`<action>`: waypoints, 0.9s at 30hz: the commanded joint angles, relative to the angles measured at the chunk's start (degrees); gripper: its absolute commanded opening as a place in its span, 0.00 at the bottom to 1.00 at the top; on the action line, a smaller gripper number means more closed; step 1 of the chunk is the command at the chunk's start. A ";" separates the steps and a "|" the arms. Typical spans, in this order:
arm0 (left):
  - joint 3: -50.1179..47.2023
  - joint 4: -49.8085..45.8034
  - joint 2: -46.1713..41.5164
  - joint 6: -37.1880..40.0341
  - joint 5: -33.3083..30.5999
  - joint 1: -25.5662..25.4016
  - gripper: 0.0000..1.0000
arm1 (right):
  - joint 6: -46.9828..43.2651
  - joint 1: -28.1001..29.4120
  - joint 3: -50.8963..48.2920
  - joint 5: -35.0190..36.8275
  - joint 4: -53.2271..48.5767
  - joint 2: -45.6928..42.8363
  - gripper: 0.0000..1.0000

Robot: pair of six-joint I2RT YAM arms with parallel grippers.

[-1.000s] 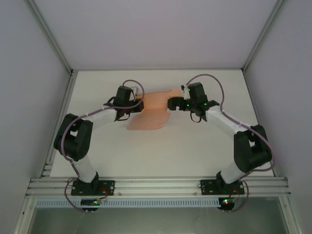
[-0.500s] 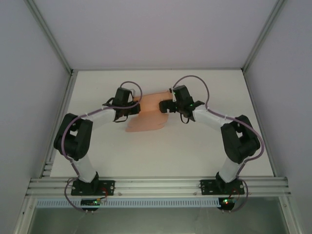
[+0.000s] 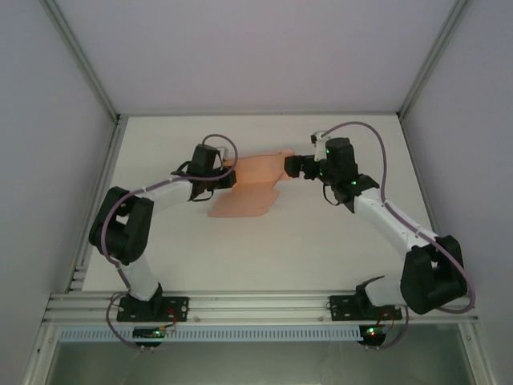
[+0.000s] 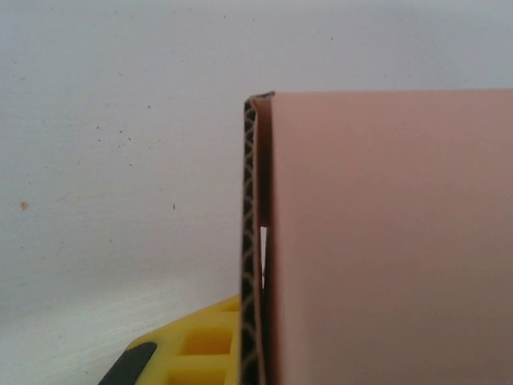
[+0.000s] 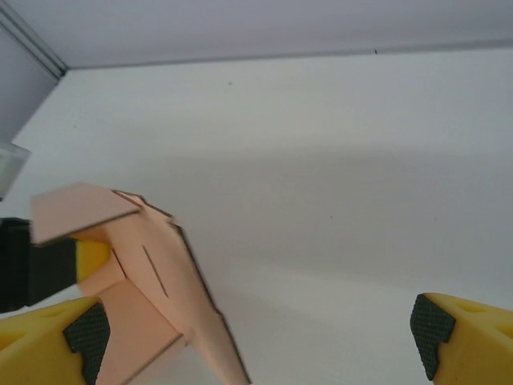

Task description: Assemble paper box

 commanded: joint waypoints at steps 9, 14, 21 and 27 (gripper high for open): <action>-1.16 1.05 -1.19 1.58 2.05 -0.41 0.00 | -0.63 -1.72 10.61 -5.94 -1.01 8.89 0.99; -0.96 0.88 -1.20 0.95 1.56 -0.39 0.00 | -2.22 -1.61 11.31 -7.81 -2.72 11.45 0.99; 0.44 0.99 -1.34 2.99 3.60 -0.50 0.00 | -8.74 -1.07 10.07 -12.76 -5.55 14.32 0.99; 2.02 -0.95 -0.41 4.93 4.14 -1.15 0.00 | -12.18 0.11 12.93 -13.49 -6.27 18.60 0.99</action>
